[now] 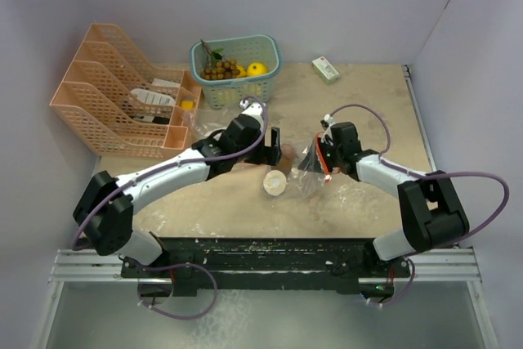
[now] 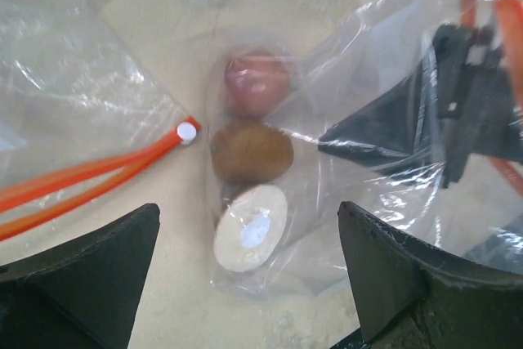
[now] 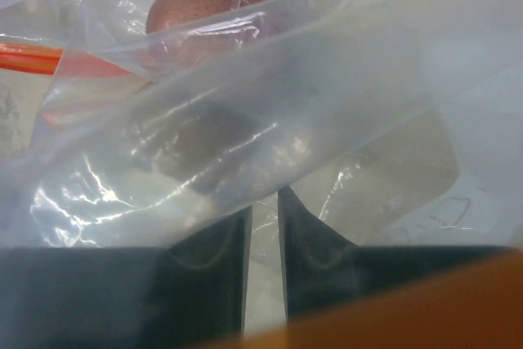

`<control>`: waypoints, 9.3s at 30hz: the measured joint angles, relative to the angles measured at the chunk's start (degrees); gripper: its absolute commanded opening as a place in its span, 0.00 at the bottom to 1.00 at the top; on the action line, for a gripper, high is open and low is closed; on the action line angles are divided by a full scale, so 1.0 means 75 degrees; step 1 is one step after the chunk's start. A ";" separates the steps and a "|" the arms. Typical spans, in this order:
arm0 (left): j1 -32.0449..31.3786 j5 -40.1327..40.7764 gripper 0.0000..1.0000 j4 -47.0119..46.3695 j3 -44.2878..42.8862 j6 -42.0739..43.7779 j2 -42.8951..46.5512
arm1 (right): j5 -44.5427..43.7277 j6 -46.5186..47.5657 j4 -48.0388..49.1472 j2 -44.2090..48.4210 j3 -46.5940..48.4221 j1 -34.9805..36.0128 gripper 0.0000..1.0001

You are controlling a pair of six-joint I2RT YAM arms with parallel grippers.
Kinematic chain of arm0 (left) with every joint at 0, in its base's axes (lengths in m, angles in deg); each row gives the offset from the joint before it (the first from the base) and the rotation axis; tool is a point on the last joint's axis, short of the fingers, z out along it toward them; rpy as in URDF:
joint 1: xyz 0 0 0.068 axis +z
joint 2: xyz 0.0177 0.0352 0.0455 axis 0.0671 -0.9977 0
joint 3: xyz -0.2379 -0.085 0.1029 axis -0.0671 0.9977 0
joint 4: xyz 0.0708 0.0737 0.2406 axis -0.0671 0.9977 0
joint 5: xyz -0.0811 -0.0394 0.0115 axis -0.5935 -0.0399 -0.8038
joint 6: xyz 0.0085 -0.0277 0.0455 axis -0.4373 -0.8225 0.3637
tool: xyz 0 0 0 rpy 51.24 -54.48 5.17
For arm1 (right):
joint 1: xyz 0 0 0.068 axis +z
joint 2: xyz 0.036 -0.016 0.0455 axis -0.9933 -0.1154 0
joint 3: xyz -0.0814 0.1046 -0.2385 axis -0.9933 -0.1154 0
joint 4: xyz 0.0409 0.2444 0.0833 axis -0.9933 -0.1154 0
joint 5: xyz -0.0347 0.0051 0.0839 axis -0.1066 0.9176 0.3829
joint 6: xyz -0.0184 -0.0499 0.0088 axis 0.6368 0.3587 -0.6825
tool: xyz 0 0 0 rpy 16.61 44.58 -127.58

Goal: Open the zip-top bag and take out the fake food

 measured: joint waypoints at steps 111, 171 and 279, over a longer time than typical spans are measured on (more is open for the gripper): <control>0.1145 -0.0898 0.00 -0.0128 0.0484 -0.0793 -0.0662 | 0.0026 0.2331 -0.1317 -0.0079 0.0315 0.0807 0.00; 0.1285 -0.0886 0.00 -0.0315 0.1673 -0.0761 -0.0111 | 0.0475 0.0551 0.1037 -0.2850 0.7172 -0.0338 0.00; 0.0131 -0.1029 0.00 -0.0676 0.2244 -0.1655 -0.0093 | 0.0653 0.0973 0.0530 -0.0664 0.0087 0.1478 0.73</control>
